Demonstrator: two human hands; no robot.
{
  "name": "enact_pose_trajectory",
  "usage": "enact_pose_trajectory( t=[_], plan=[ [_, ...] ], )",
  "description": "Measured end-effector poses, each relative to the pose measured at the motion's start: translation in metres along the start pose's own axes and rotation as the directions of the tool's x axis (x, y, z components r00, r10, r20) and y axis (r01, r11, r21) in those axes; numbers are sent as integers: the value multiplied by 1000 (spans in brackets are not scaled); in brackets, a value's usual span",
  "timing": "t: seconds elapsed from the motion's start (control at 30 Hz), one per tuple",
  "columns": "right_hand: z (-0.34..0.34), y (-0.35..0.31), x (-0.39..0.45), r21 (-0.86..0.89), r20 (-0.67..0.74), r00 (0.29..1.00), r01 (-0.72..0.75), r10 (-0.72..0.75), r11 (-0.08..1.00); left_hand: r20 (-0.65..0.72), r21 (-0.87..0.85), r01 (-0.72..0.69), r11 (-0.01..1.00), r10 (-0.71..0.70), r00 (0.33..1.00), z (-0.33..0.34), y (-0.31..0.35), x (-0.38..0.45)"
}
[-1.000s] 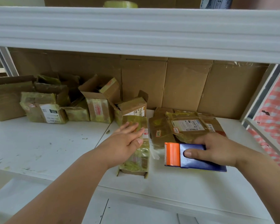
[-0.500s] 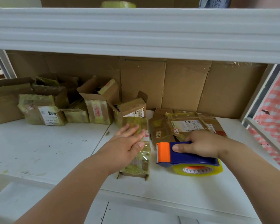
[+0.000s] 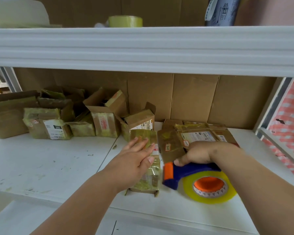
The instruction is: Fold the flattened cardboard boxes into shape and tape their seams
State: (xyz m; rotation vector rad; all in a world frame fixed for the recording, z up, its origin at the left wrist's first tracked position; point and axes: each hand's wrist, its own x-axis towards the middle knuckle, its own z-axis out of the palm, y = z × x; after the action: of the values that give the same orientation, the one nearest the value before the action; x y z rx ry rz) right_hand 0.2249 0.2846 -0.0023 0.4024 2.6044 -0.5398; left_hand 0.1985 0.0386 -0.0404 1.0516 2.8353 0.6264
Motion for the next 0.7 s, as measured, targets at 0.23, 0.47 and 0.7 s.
enact_pose_trajectory(
  t=[0.23,0.47,0.7],
  plan=[
    [19,22,-15,-178,-336,939,18,-78,984,3,-24,-3,1000,3,1000,-1,0,-2],
    [78,38,-12,-372,-554,804,-8,-216,928,4,-578,92,811,-110,994,-7,0,-9],
    [102,39,-15,-292,-680,716,-64,-160,954,-93,-884,50,464,-280,955,17,0,-26]
  ],
)
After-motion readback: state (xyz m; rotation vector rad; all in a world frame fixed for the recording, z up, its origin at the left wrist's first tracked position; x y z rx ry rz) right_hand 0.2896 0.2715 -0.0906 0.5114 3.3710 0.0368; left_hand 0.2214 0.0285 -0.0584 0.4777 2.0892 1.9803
